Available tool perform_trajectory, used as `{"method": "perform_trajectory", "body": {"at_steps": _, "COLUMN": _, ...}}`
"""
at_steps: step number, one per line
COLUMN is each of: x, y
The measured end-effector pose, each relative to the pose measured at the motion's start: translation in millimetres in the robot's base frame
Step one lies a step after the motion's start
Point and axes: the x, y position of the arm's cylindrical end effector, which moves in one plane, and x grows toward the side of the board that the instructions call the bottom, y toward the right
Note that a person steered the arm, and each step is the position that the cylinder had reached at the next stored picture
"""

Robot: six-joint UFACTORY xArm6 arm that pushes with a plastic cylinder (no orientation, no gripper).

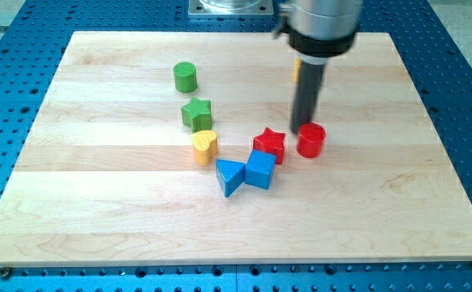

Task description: Push the red circle to the bottom right of the board

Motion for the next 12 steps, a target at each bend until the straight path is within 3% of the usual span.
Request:
{"method": "perform_trajectory", "body": {"at_steps": 1, "x": 19, "y": 41}}
{"method": "perform_trajectory", "body": {"at_steps": 2, "x": 7, "y": 48}}
{"method": "perform_trajectory", "body": {"at_steps": 3, "x": -33, "y": 15}}
{"method": "perform_trajectory", "body": {"at_steps": 4, "x": 3, "y": -10}}
{"method": "perform_trajectory", "body": {"at_steps": 5, "x": 42, "y": 8}}
{"method": "perform_trajectory", "body": {"at_steps": 6, "x": 62, "y": 20}}
{"method": "perform_trajectory", "body": {"at_steps": 7, "x": 49, "y": -21}}
{"method": "perform_trajectory", "body": {"at_steps": 8, "x": 64, "y": -10}}
{"method": "perform_trajectory", "body": {"at_steps": 10, "x": 73, "y": 89}}
{"method": "perform_trajectory", "body": {"at_steps": 11, "x": 58, "y": 73}}
{"method": "perform_trajectory", "body": {"at_steps": 12, "x": 53, "y": 10}}
